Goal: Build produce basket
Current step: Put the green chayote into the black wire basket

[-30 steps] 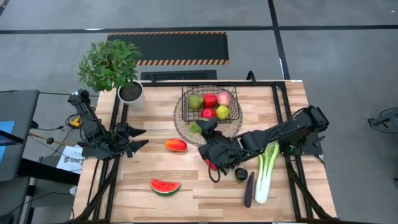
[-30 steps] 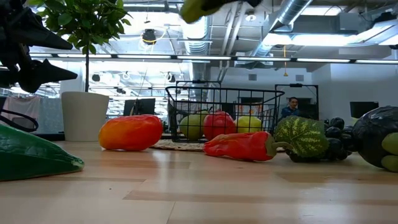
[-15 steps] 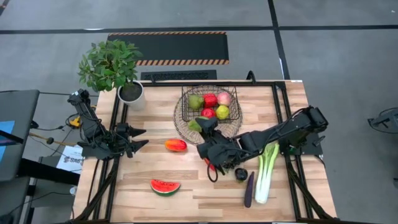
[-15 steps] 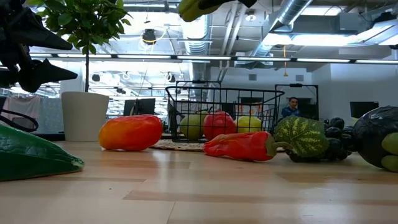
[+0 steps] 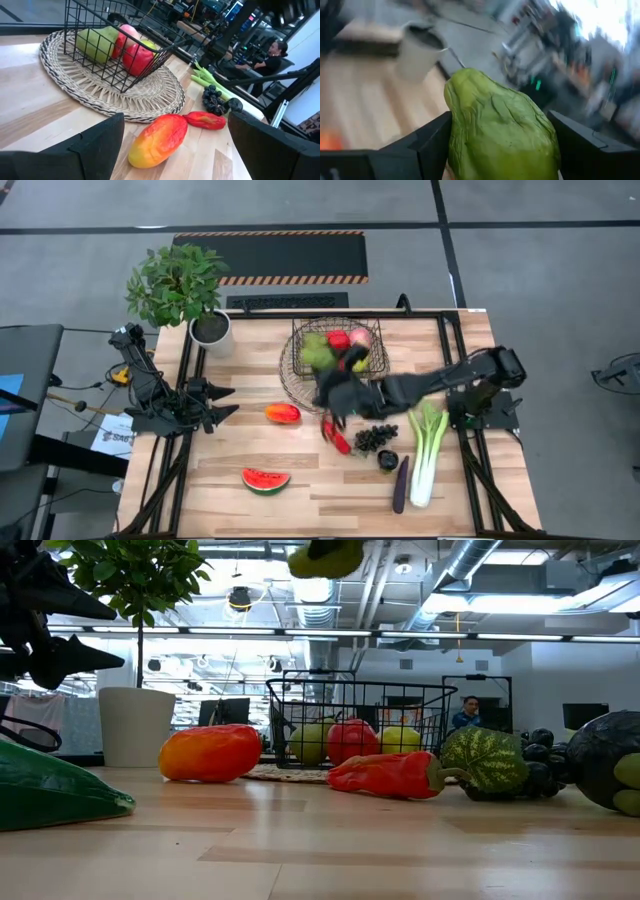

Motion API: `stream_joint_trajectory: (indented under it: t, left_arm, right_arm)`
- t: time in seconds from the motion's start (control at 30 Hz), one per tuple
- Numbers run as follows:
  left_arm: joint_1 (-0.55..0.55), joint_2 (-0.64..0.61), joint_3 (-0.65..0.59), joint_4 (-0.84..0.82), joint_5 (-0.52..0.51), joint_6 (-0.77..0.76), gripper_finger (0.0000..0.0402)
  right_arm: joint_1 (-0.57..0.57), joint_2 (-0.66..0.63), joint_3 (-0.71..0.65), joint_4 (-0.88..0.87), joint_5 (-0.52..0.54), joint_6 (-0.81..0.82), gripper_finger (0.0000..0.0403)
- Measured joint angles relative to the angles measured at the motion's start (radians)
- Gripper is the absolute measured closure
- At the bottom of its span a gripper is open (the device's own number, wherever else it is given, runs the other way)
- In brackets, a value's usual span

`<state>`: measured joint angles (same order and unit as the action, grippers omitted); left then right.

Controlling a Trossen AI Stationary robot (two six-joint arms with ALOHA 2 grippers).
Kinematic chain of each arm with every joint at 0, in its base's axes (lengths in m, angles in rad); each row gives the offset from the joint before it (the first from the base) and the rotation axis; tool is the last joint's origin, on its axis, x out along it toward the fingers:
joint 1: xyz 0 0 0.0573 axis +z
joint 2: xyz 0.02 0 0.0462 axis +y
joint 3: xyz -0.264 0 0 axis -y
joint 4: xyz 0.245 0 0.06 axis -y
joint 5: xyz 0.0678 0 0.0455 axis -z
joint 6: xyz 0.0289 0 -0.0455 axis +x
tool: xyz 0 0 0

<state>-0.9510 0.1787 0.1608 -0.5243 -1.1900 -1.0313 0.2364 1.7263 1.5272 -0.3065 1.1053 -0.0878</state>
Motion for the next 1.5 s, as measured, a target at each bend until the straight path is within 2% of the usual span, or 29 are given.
stream_joint_trajectory:
  t: [0.13,0.33,0.47,0.67,0.87,1.17,1.33,1.5]
  left_arm:
    - [0.000,0.000,0.000,0.000,0.000,-0.012,0.0060]
    - [0.000,0.000,0.000,0.001,0.006,-0.031,0.0060]
    - [0.000,0.000,0.000,0.000,0.006,-0.032,0.0060]
    - [0.000,0.000,0.000,0.001,0.007,-0.031,0.0060]
    - [0.000,0.000,0.000,0.001,0.007,-0.031,0.0060]
    - [0.000,0.000,0.000,0.000,0.003,-0.031,0.0060]
    - [0.000,0.000,0.000,0.000,0.004,-0.029,0.0060]
    - [0.000,0.000,0.000,0.000,0.005,-0.029,0.0060]
  right_arm:
    - [-0.095,-0.001,0.000,-0.014,-0.053,0.360,0.0101]
    - [-0.207,0.021,-0.001,-0.091,-0.278,0.723,0.0101]
    - [-0.255,0.065,-0.001,-0.174,-0.353,0.882,0.0101]
    - [-0.279,0.172,0.000,-0.164,-0.428,0.934,0.0101]
    - [-0.300,0.240,0.001,-0.172,-0.430,0.963,0.0101]
    - [-0.320,0.242,0.000,-0.174,-0.434,0.925,0.0101]
    - [-0.332,0.242,0.000,-0.172,-0.490,0.856,0.0101]
    - [-0.336,0.242,0.000,-0.169,-0.495,0.828,0.0076]
